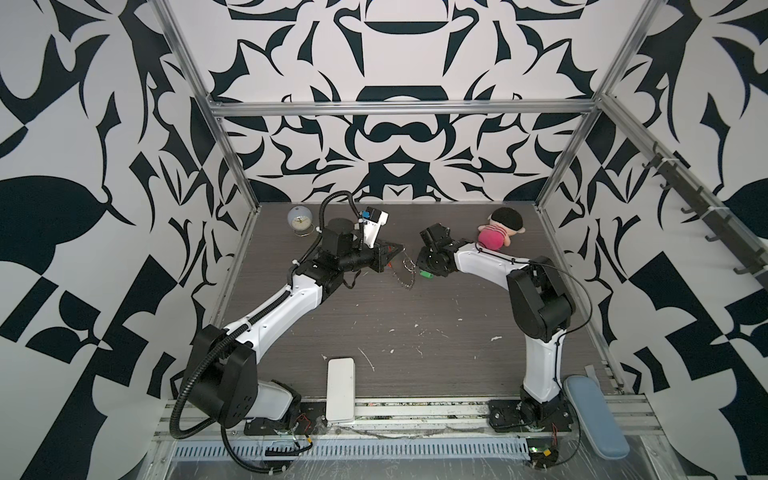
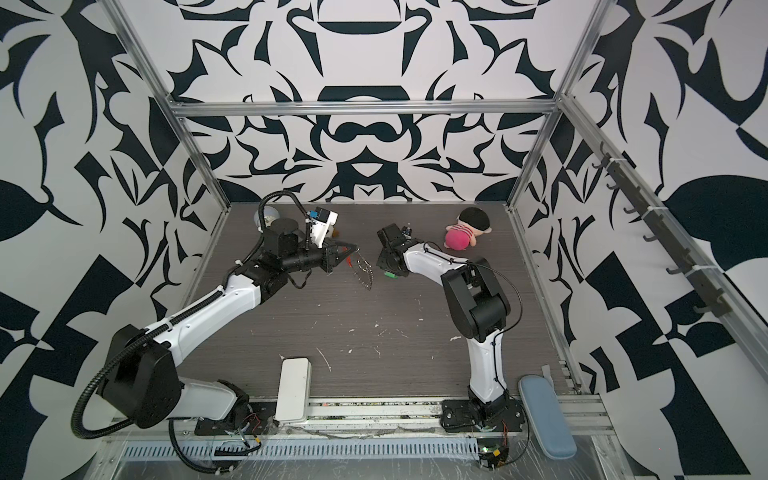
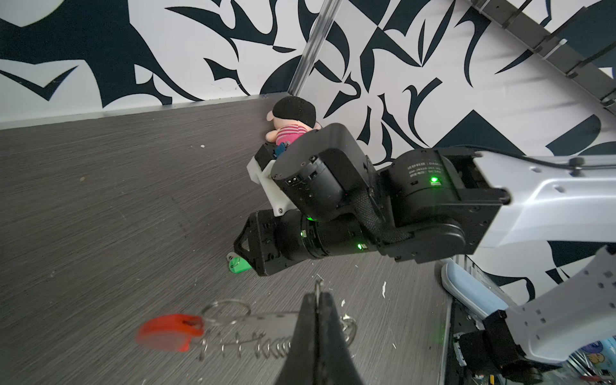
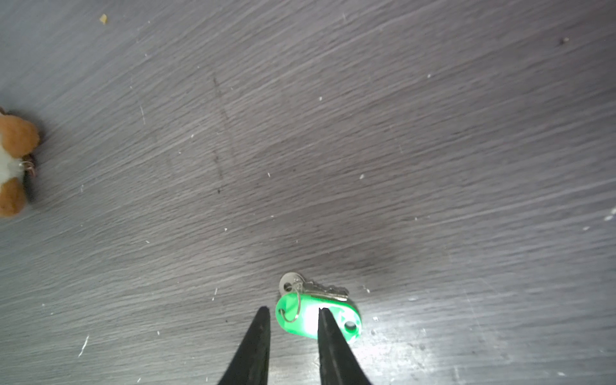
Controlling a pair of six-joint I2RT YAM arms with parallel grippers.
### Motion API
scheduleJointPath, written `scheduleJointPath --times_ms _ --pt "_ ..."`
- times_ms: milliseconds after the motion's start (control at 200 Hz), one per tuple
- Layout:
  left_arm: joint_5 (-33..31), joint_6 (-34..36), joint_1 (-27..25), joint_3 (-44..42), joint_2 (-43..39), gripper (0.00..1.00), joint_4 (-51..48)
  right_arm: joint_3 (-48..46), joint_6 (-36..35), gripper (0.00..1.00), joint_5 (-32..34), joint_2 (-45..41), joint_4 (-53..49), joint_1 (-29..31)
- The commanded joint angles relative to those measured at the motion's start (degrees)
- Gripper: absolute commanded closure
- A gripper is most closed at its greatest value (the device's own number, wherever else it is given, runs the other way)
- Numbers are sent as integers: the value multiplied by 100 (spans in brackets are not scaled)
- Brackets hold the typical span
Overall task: Put the keys on the keyring
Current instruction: 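Lower the right gripper over the green key tag on the table, then close the right gripper on the key ring of the green tag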
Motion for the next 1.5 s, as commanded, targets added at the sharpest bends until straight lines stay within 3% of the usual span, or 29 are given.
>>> scheduleJointPath --times_ms 0,370,720,825,975,1145,1350,1495 --pt "-70 57 3 -45 -325 100 104 144 194 72 122 110 11 75" --pt "-176 196 -5 -146 -554 100 -46 287 258 75 98 369 35 145" --pt "-212 295 2 -119 -696 100 -253 304 152 100 96 462 48 142" --pt "-246 304 2 -136 -789 100 -366 368 -349 100 119 288 -182 142" --pt "-343 199 -2 -357 -1095 100 -310 518 -1730 100 48 -79 -1201 140" --pt "-290 -388 3 -849 -1120 100 545 -357 -2562 100 136 -624 -1596 193" --pt "-174 -895 3 -905 -789 100 1069 -1710 -2577 100 -119 -1563 -820 324" --pt "112 -818 -1 -453 -310 100 793 -1836 -2502 100 -271 -1539 -546 332"
